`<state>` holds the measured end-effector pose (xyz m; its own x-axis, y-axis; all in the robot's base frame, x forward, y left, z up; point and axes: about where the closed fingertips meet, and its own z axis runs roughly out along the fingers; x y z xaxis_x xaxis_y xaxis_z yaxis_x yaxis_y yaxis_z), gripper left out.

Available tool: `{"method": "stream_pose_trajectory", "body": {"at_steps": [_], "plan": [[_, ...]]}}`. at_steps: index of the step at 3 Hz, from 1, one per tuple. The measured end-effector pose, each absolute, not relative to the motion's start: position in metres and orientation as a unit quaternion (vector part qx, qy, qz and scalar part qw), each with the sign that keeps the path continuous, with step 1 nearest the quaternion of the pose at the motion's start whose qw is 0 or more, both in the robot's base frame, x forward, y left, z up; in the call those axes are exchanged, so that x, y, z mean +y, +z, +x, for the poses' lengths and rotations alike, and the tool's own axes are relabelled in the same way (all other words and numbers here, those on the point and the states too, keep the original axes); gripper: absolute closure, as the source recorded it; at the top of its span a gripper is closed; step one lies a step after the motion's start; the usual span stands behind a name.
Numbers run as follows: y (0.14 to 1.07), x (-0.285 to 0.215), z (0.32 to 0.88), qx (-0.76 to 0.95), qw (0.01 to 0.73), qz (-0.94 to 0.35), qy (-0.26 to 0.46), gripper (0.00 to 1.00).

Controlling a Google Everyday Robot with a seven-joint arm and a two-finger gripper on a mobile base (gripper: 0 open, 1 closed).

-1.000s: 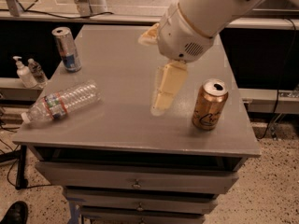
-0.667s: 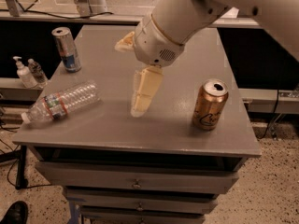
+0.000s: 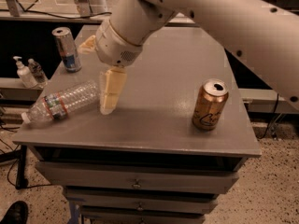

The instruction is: Pick water bottle

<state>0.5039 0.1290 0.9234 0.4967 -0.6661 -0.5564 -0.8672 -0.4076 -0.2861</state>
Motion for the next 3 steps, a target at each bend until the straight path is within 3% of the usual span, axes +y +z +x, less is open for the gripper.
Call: {"method": "stream_pose_trajectory", "body": {"at_steps": [3], "plan": [[0.874, 0.186, 0.521, 0.421, 0.233, -0.867, 0.125, 0.00]]}}
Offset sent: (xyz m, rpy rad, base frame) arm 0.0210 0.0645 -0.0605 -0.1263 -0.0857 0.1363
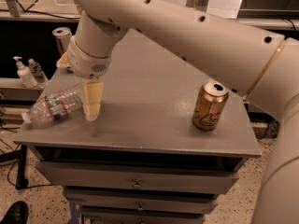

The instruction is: Pick water bottle

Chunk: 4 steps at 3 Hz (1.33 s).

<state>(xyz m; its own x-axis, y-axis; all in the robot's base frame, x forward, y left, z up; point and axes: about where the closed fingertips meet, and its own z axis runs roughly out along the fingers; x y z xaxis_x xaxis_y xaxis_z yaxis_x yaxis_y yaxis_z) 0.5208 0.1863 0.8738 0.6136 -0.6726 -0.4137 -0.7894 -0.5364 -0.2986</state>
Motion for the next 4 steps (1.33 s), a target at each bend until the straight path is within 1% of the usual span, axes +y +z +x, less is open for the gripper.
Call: {"method": "stream_pose_trajectory", "body": {"at_steps": [2, 3, 4], "plan": [[0.854, 0.193, 0.532, 0.437, 0.201, -0.873, 0.082, 0.00], [0.847, 0.195, 0.533, 0.442, 0.189, -0.873, 0.079, 0.18], [0.842, 0.196, 0.532, 0.450, 0.179, -0.871, 0.082, 0.41]]}}
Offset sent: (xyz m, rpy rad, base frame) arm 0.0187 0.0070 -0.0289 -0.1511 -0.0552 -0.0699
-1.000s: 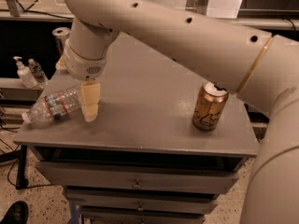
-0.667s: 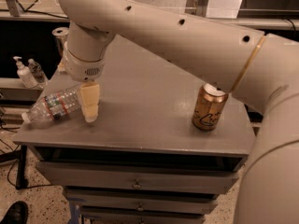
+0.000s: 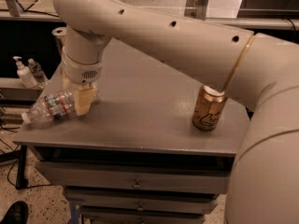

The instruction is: Pick water bottle

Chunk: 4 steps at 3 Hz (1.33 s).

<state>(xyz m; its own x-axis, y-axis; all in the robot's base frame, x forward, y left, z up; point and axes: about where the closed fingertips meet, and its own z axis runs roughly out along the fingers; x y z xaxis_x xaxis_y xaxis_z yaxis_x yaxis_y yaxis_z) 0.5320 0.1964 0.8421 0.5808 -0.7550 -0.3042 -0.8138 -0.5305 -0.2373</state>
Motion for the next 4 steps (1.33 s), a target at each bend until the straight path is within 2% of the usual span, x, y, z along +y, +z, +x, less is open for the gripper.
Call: {"method": "stream_pose_trajectory", "body": {"at_steps": [2, 3, 4], "plan": [[0.841, 0.192, 0.534, 0.467, 0.168, -0.864, 0.087, 0.88], [0.852, 0.184, 0.540, 0.480, 0.176, -0.854, 0.094, 1.00], [0.872, 0.172, 0.548, 0.495, 0.198, -0.840, 0.102, 1.00]]}}
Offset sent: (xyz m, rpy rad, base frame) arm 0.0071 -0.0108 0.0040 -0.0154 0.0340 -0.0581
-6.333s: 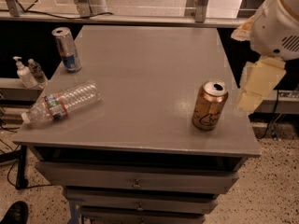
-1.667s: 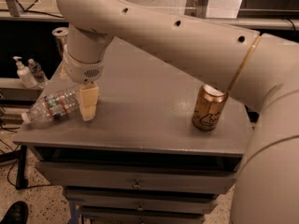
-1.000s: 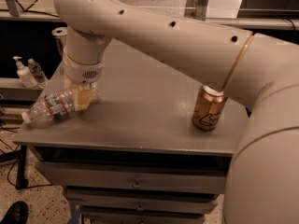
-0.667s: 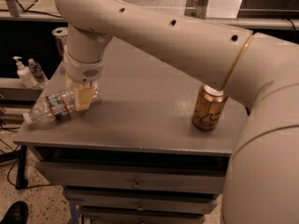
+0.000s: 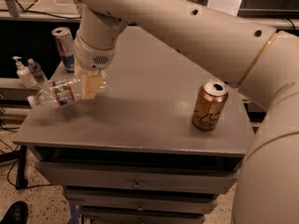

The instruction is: Pick water bottle

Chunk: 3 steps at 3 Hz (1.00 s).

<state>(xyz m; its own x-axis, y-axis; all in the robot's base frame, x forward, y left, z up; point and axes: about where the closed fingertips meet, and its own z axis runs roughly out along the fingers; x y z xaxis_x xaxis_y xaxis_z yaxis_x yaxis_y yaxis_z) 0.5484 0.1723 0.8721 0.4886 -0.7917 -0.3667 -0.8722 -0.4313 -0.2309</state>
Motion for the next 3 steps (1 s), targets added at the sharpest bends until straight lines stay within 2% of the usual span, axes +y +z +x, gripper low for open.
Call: {"method": "stream_pose_trajectory", "body": {"at_steps": [2, 3], "plan": [[0.923, 0.148, 0.563, 0.513, 0.252, -0.813, 0.112, 1.00], [0.924, 0.149, 0.563, 0.513, 0.253, -0.813, 0.112, 1.00]]}}
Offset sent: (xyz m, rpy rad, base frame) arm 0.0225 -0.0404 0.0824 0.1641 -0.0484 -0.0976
